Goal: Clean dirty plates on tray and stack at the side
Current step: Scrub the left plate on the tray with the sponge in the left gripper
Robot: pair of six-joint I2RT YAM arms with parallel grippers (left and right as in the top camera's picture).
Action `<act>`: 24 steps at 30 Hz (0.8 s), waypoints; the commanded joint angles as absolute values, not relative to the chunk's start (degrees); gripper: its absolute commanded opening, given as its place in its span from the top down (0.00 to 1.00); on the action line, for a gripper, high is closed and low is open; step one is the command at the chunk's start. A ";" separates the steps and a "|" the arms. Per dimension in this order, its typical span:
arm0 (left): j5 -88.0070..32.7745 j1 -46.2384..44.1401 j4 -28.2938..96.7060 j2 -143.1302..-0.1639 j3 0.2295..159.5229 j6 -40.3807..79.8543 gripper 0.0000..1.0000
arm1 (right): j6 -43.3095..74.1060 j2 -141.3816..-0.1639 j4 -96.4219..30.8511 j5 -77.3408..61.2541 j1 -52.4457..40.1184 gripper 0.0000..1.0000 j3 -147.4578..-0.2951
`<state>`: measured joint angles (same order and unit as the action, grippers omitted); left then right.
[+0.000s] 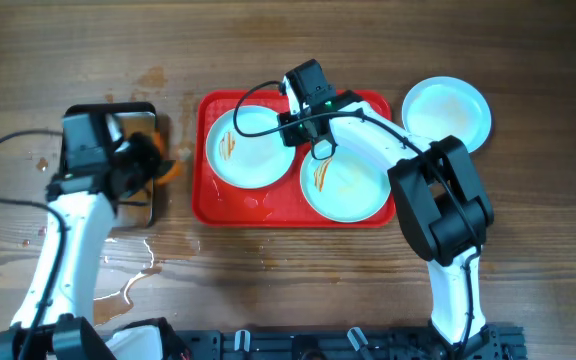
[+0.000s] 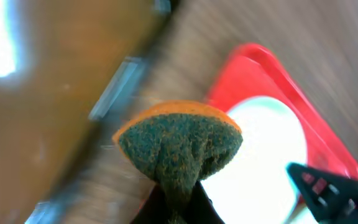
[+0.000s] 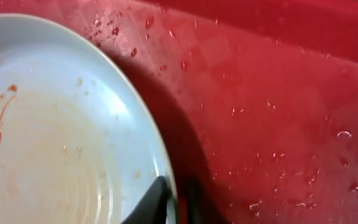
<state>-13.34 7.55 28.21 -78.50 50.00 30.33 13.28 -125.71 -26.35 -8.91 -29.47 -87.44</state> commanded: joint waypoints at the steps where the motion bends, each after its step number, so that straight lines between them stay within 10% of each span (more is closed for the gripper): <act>1: -14.04 -0.75 23.35 -79.18 50.78 30.28 0.96 | 13.43 -128.16 -28.34 -8.99 -29.45 0.96 -86.63; 24: -6.61 -14.41 7.64 -103.26 50.74 30.41 0.96 | 3.42 -128.16 -31.44 -15.03 -29.78 0.96 -86.63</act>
